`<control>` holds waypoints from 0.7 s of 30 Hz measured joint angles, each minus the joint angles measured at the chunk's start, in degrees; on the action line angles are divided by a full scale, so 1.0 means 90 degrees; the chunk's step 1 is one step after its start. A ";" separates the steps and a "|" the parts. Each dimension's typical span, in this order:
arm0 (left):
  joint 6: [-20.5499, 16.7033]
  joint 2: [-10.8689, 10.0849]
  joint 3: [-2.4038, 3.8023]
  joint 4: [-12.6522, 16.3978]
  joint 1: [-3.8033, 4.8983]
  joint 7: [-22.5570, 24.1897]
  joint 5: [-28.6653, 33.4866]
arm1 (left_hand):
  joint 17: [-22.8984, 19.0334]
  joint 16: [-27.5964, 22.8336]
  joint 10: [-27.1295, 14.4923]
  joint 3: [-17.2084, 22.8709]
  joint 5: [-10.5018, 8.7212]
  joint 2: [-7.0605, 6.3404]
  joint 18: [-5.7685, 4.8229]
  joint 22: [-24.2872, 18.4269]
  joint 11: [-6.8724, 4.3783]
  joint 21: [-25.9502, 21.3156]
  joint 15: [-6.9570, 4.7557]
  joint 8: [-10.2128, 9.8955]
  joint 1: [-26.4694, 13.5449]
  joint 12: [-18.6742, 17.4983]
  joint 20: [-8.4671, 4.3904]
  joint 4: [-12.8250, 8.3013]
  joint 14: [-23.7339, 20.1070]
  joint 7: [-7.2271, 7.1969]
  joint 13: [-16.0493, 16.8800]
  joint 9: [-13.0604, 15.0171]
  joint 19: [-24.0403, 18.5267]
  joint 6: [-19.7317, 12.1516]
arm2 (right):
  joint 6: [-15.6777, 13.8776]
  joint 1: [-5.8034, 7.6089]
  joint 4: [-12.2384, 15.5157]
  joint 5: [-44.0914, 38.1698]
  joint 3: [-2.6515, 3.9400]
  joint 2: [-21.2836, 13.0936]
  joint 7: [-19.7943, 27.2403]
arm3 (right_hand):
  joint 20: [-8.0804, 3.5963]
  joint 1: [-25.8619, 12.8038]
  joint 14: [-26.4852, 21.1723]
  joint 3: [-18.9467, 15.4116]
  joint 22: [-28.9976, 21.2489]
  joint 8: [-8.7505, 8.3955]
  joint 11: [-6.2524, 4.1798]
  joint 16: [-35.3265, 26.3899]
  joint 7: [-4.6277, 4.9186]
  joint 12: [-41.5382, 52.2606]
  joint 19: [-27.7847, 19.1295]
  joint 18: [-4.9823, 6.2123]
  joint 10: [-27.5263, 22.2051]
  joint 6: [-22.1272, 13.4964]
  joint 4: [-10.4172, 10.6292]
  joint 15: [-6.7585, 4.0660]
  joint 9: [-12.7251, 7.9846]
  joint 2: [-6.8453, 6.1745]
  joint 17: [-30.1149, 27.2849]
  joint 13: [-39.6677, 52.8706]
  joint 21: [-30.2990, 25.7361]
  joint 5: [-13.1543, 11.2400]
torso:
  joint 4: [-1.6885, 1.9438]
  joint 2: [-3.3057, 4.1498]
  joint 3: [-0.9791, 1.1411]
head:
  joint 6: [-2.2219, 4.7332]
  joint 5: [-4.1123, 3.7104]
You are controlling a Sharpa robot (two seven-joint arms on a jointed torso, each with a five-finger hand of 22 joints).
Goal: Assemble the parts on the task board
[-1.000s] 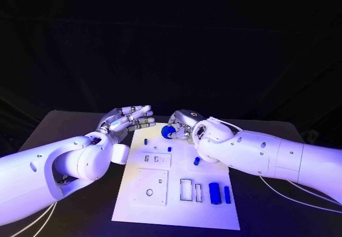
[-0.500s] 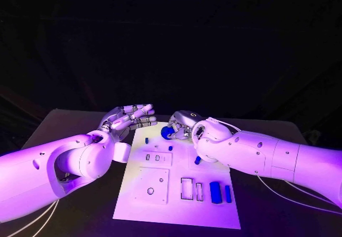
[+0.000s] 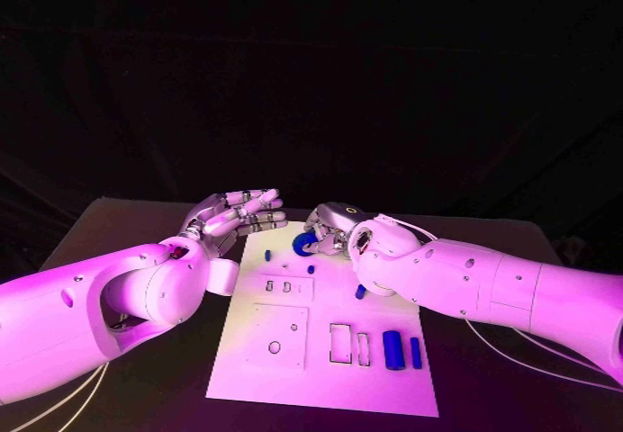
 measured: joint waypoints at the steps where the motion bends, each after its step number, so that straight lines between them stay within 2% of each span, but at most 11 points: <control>1: 0.0001 0.0000 0.0000 -0.0001 0.0000 -0.0001 0.0000 | 0.0000 0.0000 0.0000 0.0000 0.0000 0.0000 0.0000 0.0000 0.0000 0.0000 0.0000 0.0000 0.0000 0.0000 0.0000 0.0000 0.0000 0.0000 0.0000 0.0000 0.0000 0.0000 | 0.0005 -0.0001 0.0000 0.0007 0.0000 0.0004 0.0007 | 0.0011 0.0000 0.0007 -0.0001 0.0000 -0.0023 0.0000 0.0000 0.0018 0.0000 -0.0011 0.0000 0.0000 -0.0020 0.0001 0.0007 -0.0011 0.0000 0.0000 0.0000 0.0000 -0.0023 | 0.0000 0.0000 0.0000 | -0.0001 0.0002; 3: 0.0001 0.0000 0.0000 -0.0002 0.0000 -0.0002 0.0000 | 0.0000 0.0000 0.0000 0.0000 0.0000 0.0000 0.0000 0.0000 0.0000 0.0000 0.0000 0.0000 0.0000 0.0000 0.0000 0.0000 0.0000 0.0000 0.0000 0.0000 0.0000 0.0000 | 0.0011 -0.0002 0.0001 0.0015 0.0000 0.0004 0.0017 | 0.0022 -0.0028 0.0007 -0.0028 0.0000 -0.0060 0.0023 0.0000 0.0047 -0.0025 -0.0022 0.0000 -0.0023 -0.0048 0.0028 0.0007 -0.0033 -0.0028 0.0000 0.0000 0.0000 -0.0023 | 0.0000 -0.0001 0.0000 | -0.0001 0.0002; 14: 0.0003 -0.0012 -0.0001 -0.0002 0.0000 -0.0007 0.0000 | 0.0000 0.0000 0.0000 0.0000 0.0000 0.0000 0.0000 -0.0005 0.0000 0.0000 0.0000 0.0000 0.0000 0.0000 0.0000 0.0000 0.0000 0.0000 0.0000 -0.0001 0.0000 0.0000 | 0.0030 -0.0006 0.0190 0.0081 -0.0002 -0.0181 0.0058 | 0.0045 -0.0059 0.0007 -0.0109 -0.0001 -0.0063 0.0037 0.0000 0.0027 -0.0005 0.0000 0.0000 -0.0009 -0.0026 0.0108 0.0007 -0.0051 -0.0058 -0.0001 0.0079 0.0000 0.0043 | -0.0007 -0.0003 0.0001 | 0.0032 0.0024; 17: 0.0003 -0.0019 -0.0001 -0.0002 0.0001 -0.0009 0.0000 | 0.0000 0.0000 0.0000 0.0000 0.0000 0.0000 0.0000 -0.0005 0.0000 0.0000 0.0000 0.0000 0.0000 0.0000 0.0000 0.0000 0.0000 0.0000 0.0000 -0.0001 0.0000 0.0000 | 0.0002 -0.0008 0.0325 0.0105 -0.0002 -0.0313 0.0072 | 0.0045 -0.0059 0.0007 -0.0109 -0.0001 -0.0063 0.0037 0.0000 0.0008 0.0027 0.0000 0.0000 0.0019 0.0025 0.0108 0.0007 -0.0051 -0.0058 -0.0001 0.0119 0.0000 0.0140 | -0.0009 -0.0003 0.0005 | 0.0040 0.0031; 21: 0.0004 -0.0028 -0.0001 -0.0003 0.0001 -0.0011 0.0000 | 0.0000 0.0000 0.0000 0.0000 0.0000 0.0000 0.0000 -0.0005 0.0000 0.0000 0.0000 0.0000 0.0000 0.0000 0.0000 0.0000 0.0000 0.0000 0.0000 -0.0001 0.0000 0.0000 | -0.0167 0.0005 0.0680 0.0201 -0.0002 -0.0691 0.0138 | 0.0044 -0.0058 0.0007 -0.0109 -0.0002 -0.0063 0.0011 0.0000 0.0002 0.0093 0.0000 0.0001 0.0104 0.0068 0.0108 0.0007 -0.0058 -0.0057 -0.0001 0.0203 0.0000 0.0253 | -0.0012 -0.0005 0.0007 | 0.0065 0.0010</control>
